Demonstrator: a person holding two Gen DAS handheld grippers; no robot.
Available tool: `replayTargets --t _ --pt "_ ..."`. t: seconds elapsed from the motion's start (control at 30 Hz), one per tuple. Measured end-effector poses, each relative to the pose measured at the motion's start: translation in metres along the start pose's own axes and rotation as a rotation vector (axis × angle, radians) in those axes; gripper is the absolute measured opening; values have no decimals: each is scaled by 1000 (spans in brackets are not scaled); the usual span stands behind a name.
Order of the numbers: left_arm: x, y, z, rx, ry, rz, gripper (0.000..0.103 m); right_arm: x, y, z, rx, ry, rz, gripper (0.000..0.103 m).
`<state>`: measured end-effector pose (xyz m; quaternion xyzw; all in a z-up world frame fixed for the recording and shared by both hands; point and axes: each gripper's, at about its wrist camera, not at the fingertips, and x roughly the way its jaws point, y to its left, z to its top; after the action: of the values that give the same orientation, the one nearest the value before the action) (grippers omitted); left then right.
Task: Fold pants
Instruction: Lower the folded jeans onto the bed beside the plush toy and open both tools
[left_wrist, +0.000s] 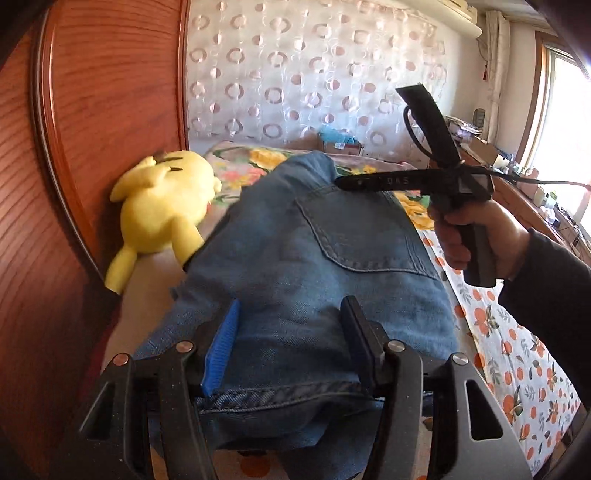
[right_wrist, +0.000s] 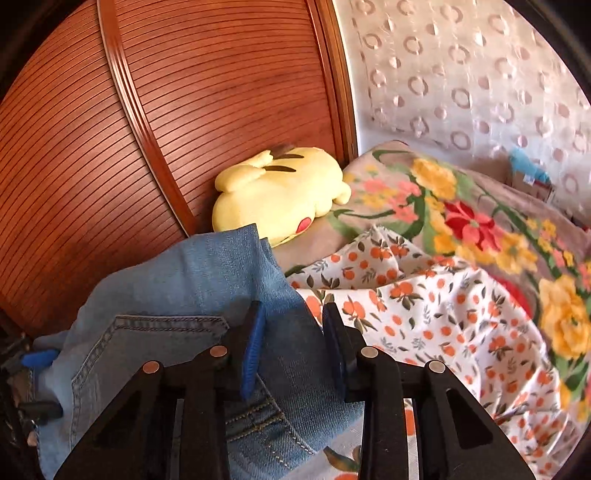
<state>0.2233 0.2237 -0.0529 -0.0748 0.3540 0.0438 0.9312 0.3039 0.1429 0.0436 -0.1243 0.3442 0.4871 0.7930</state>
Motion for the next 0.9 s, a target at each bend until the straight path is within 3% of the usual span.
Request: replayTargets --t 0.13,0.23,0.33,0.47,0.63,0.9 --pt "-1 -4 -7 -11 -27 4 57 -7 6 1 -5 -25 -19 33" --pt "-14 -4 -5 -34 -66 14 57 -31 12 2 -11 -92 -40 33" --pt "-36 -8 -6 -44 -117 -1 57 -63 33 -16 -36 -139 -6 33" --pt "-48 -16 -17 -29 -110 -9 57 -84 58 -49 -54 -120 49 33" --pt "-36 -17 -30 -8 -47 38 57 -102 87 -77 -69 -109 76 33" --pt "-29 -15 -37 13 -42 69 58 -100 109 -98 -120 -58 47 33"
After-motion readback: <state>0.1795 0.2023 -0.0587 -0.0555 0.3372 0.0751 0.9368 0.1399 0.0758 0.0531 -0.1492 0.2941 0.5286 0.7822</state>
